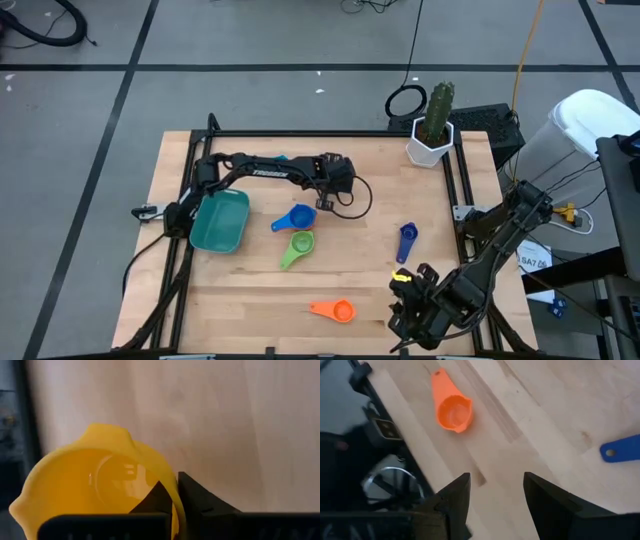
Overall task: Nest measuring cups in basket
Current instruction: Stack the yellow measuring cup into the blue measuring cup
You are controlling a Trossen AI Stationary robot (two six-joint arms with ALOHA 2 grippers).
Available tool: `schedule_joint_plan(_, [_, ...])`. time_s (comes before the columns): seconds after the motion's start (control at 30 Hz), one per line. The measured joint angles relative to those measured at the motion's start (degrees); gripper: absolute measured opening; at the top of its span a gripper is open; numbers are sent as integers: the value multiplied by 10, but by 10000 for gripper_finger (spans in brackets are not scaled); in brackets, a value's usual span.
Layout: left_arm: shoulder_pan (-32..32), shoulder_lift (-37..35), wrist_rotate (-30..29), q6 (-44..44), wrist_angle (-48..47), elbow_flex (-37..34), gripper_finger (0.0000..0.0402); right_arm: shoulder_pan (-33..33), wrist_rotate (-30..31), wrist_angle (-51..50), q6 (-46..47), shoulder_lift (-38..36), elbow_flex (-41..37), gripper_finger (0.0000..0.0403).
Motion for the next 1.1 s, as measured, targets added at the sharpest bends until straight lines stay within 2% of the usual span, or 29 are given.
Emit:
schedule_joint_plan(0.13, [-15, -28, -47, -56, -66, 34, 11, -8, -5, 2, -38, 0, -30, 176])
schedule_joint_plan(0.47, [-75, -90, -50, -261, -200, 134, 10, -33, -50, 8, -120, 0, -119, 176])
schedule_joint_plan(0.63, [-112, -92, -88, -369, -297, 172, 10, -33, -48, 35, -158, 0, -163, 176])
schedule_joint_plan(0.77, [-132, -92, -87, -439, -362, 167, 10, -33, -46, 86, -212, 0, -201, 176])
schedule_joint_plan(0.83, [-136, -91, -66, -461, -385, 160, 10, -35, -45, 125, -244, 0, -222, 176])
schedule_joint_plan(0.97, [-138, -91, -22, -482, -382, 131, 10, -47, -47, 193, -288, 0, -255, 176])
schedule_joint_plan(1.1, [-140, -91, -9, -484, -370, 79, 10, -54, -51, 220, -271, 0, -268, 176])
